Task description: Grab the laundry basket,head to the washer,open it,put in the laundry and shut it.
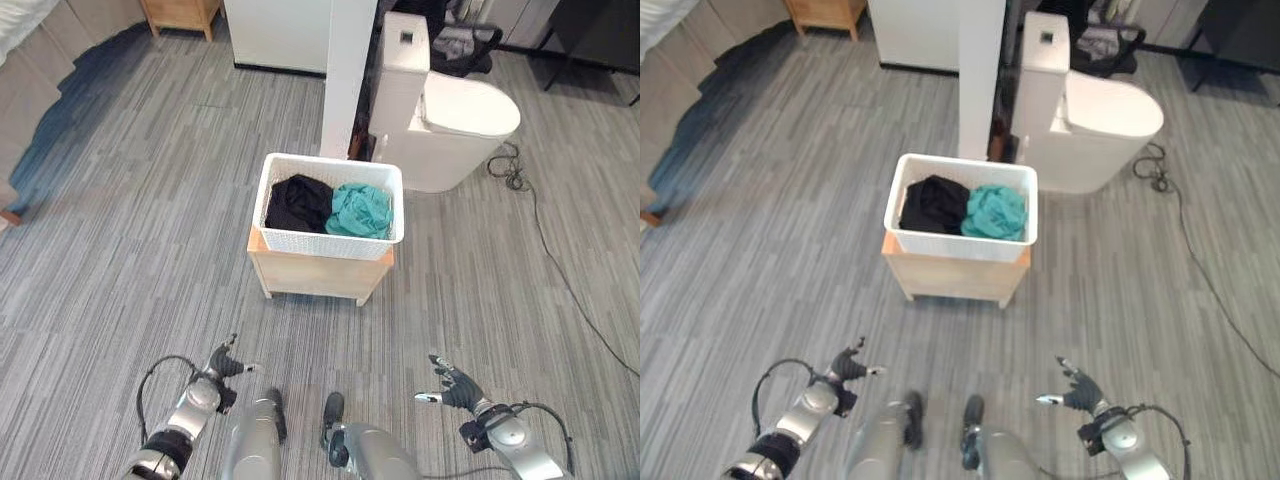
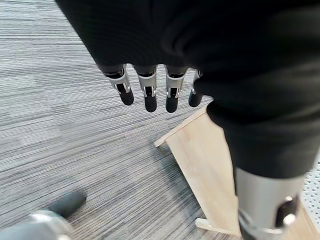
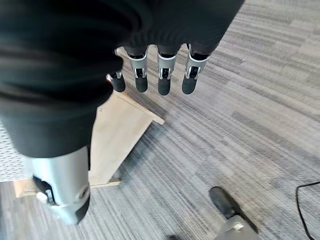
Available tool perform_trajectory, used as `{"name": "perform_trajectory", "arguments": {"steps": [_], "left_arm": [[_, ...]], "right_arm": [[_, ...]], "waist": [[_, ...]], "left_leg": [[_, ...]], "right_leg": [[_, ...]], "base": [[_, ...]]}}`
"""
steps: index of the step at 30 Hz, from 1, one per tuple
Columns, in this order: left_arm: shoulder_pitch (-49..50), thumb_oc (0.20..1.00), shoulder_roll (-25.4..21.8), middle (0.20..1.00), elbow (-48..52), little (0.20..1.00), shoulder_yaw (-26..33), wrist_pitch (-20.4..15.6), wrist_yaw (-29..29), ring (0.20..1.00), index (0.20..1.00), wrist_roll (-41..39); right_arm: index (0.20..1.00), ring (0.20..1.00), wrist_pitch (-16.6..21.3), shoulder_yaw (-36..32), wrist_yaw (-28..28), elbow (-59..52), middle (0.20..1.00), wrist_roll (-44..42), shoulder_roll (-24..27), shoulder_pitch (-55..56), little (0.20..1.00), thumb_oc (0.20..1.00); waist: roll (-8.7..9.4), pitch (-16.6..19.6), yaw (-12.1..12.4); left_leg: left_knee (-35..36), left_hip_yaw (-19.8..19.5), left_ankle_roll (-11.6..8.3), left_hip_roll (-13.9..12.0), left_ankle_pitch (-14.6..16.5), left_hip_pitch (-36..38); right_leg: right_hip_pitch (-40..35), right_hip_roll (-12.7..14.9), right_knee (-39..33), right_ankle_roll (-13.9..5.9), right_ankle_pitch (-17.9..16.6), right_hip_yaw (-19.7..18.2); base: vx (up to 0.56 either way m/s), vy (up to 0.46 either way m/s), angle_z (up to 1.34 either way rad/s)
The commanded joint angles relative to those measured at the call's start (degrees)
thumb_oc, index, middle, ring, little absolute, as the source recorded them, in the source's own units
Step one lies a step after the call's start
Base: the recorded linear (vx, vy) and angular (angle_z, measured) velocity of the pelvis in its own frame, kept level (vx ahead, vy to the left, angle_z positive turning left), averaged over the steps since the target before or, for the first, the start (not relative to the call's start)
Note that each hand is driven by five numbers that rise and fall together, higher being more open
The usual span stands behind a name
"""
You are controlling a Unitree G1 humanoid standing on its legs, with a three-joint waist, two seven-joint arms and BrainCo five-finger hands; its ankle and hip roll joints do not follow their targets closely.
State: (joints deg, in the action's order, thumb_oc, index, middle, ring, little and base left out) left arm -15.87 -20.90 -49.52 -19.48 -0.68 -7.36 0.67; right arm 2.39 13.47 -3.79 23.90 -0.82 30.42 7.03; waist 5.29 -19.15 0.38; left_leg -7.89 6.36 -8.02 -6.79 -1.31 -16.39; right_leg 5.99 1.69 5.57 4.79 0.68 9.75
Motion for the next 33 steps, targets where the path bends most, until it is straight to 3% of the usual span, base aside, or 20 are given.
{"name": "perform_trajectory", "arguments": {"steps": [1, 3, 5, 8, 9, 11, 12, 15, 17, 19, 21, 25, 28, 33], "left_arm": [[1.1, 1.0, -0.4, 1.0, 0.2, 1.0, 0.9, -0.8, -1.2, 1.0, 1.0, 1.7], [0.9, 1.0, -0.9, 1.0, 0.1, 1.0, 1.1, -0.8, -1.2, 1.0, 1.0, 2.2], [1.2, 1.0, -1.3, 1.0, 0.3, 1.0, 1.5, -0.6, -1.4, 1.0, 1.0, 2.2], [0.2, 1.0, -1.6, 1.0, 0.0, 1.0, 0.7, -1.0, -1.4, 1.0, 1.0, 2.8], [0.1, 1.0, -1.9, 1.0, 0.4, 1.0, 0.3, -1.1, -1.5, 1.0, 1.0, 2.9], [0.0, 1.0, -2.1, 1.0, 1.0, 1.0, 0.0, -1.0, -1.7, 1.0, 1.0, 3.0], [0.0, 1.0, -2.1, 1.0, 1.0, 1.0, 0.0, -0.9, -1.7, 1.0, 1.0, 3.0], [0.7, 1.0, -2.9, 1.0, 1.4, 1.0, 1.2, -0.7, -2.0, 1.0, 1.0, 2.6], [1.4, 1.0, -3.5, 1.0, 1.7, 1.0, 2.6, -0.5, -2.2, 1.0, 1.0, 1.9], [1.8, 1.0, -3.6, 1.0, 1.3, 1.0, 3.0, -0.5, -2.4, 1.0, 1.0, 1.8], [1.9, 1.0, -3.6, 1.0, 1.2, 1.0, 3.0, -0.6, -2.4, 1.0, 1.0, 1.8], [1.0, 1.0, -3.2, 1.0, -0.2, 1.0, 2.5, -0.7, -2.6, 1.0, 1.0, 2.7], [1.8, 1.0, -2.8, 1.0, -0.6, 1.0, 3.4, -0.7, -2.0, 1.0, 1.0, 1.3], [2.2, 1.0, -2.6, 1.0, 0.4, 1.0, 3.6, -0.1, -1.1, 1.0, 1.0, -0.1]], "right_arm": [[1.0, 1.0, 2.2, -1.4, 1.3, -5.3, 1.0, 0.2, 3.7, 2.8, 1.0, 1.0], [1.0, 1.0, 2.2, -1.2, 1.3, -4.8, 1.0, 0.7, 3.9, 2.9, 1.0, 1.0], [1.0, 1.0, 2.0, -1.2, 0.9, -5.2, 1.0, 0.7, 3.8, 2.9, 1.0, 1.0], [1.0, 1.0, 1.7, -0.6, 1.3, -3.1, 1.0, 1.7, 2.5, 2.2, 1.0, 1.0], [1.0, 1.0, 1.4, -0.7, 1.1, -2.8, 1.0, 1.1, 1.5, 1.8, 1.0, 1.0], [1.0, 1.0, 1.3, 0.5, 1.3, -1.6, 1.0, 0.8, 0.4, -0.4, 1.0, 1.0], [1.0, 1.0, 1.3, 0.5, 1.3, -1.6, 1.0, 0.8, 0.4, -0.4, 1.0, 1.0], [1.0, 1.0, 1.2, 2.9, 1.1, -1.2, 1.0, 1.4, -0.6, -3.4, 1.0, 1.0], [1.0, 1.0, 1.4, 4.3, 0.4, -1.6, 1.0, 0.9, -1.4, -4.0, 1.0, 1.0], [1.0, 1.0, 1.3, 4.4, 0.0, -2.0, 1.0, 0.8, -1.4, -3.7, 1.0, 1.0], [1.0, 1.0, 1.3, 4.4, 0.0, -2.0, 1.0, 0.8, -1.4, -3.6, 1.0, 1.0], [1.0, 1.0, 1.6, 4.6, -0.3, -2.0, 1.0, 1.0, -0.7, -3.5, 1.0, 1.0], [1.0, 1.0, 1.3, 3.0, -0.7, -2.6, 1.0, 0.6, 1.0, -2.9, 1.0, 1.0], [1.0, 1.0, 0.3, -3.4, 0.1, -5.0, 1.0, -4.3, 1.7, 0.2, 1.0, 1.0]], "waist": [[-1.12, 2.9, 0.4], [-1.45, 3.2, 0.5], [-1.6, 3.8, 0.5], [-1.21, 4.7, 0.7], [-0.8, 5.0, 0.8], [-0.42, 5.1, 1.4], [-0.37, 5.1, 1.4], [-0.22, 4.7, 3.1], [0.07, 4.2, 3.1], [0.14, 4.2, 2.8], [0.03, 4.2, 2.5], [0.48, 3.7, 1.9], [1.05, 4.6, 3.6], [1.07, 5.3, 2.4]], "left_leg": [[4.8, 1.4, 3.08, -2.6, -9.7, -1.0], [6.8, 2.8, 2.69, -3.8, -11.0, -0.5], [6.4, 2.9, 3.06, -3.6, -10.1, 0.7], [1.7, 3.4, 4.15, -1.2, -8.2, -1.1], [-0.9, 4.0, 5.22, 0.1, -5.8, -1.6], [-2.2, 5.0, 6.28, 1.2, -3.8, -1.5], [-2.3, 5.2, 6.31, 1.2, -3.7, -1.5], [-0.9, 7.2, 7.93, 2.2, -2.2, 0.8], [0.7, 7.5, 8.48, 3.2, -1.6, 3.3], [1.2, 7.1, 8.48, 3.4, -0.8, 4.6], [1.2, 6.6, 8.33, 3.3, -0.3, 5.1], [-2.9, 4.2, 7.93, 3.1, 1.7, 5.7], [-2.9, 2.9, 6.09, 1.6, -0.7, 5.5], [1.3, 1.2, 5.07, 1.0, -3.4, 6.0]], "right_leg": [[-6.4, -0.8, -1.9, -8.55, 0.4, 0.7], [-7.9, -0.6, -2.3, -8.97, 0.9, -0.1], [-8.6, -0.5, -2.0, -9.56, 1.9, -0.8], [-10.0, 2.4, -1.8, -10.68, 2.1, -2.3], [-9.8, 4.6, -1.3, -11.74, 1.1, -3.1], [-8.6, 6.2, 0.1, -12.74, -1.3, -3.8], [-8.6, 6.3, 0.2, -12.77, -1.2, -3.9], [-5.7, 8.8, 5.4, -13.61, -5.6, -2.5], [-2.1, 6.3, 9.1, -13.11, -6.2, -1.2], [-1.2, 7.2, 7.1, -13.12, -6.2, 1.3], [-0.9, 7.2, 5.7, -13.21, -5.8, 1.4], [-1.0, 7.5, 2.3, -13.47, -5.2, -3.4], [-4.8, 6.1, -2.7, -12.25, -3.6, -1.3], [-6.2, 4.6, -3.8, -11.4, -2.8, 1.6]], "base": [[0.33, 0.248, -0.37], [0.32, 0.258, -0.43], [0.23, 0.208, -0.26], [0.28, 0.351, -0.37], [0.3, 0.443, -0.38], [0.18, 0.312, -0.22], [0.1, 0.201, -0.24], [0.13, 0.297, -0.53], [0.21, 0.267, -0.65], [0.12, 0.038, 0.16], [0.1, -0.039, 0.43], [0.09, -0.119, 0.37], [0.02, -0.305, 0.18], [0.0, -0.158, 0.18]]}}
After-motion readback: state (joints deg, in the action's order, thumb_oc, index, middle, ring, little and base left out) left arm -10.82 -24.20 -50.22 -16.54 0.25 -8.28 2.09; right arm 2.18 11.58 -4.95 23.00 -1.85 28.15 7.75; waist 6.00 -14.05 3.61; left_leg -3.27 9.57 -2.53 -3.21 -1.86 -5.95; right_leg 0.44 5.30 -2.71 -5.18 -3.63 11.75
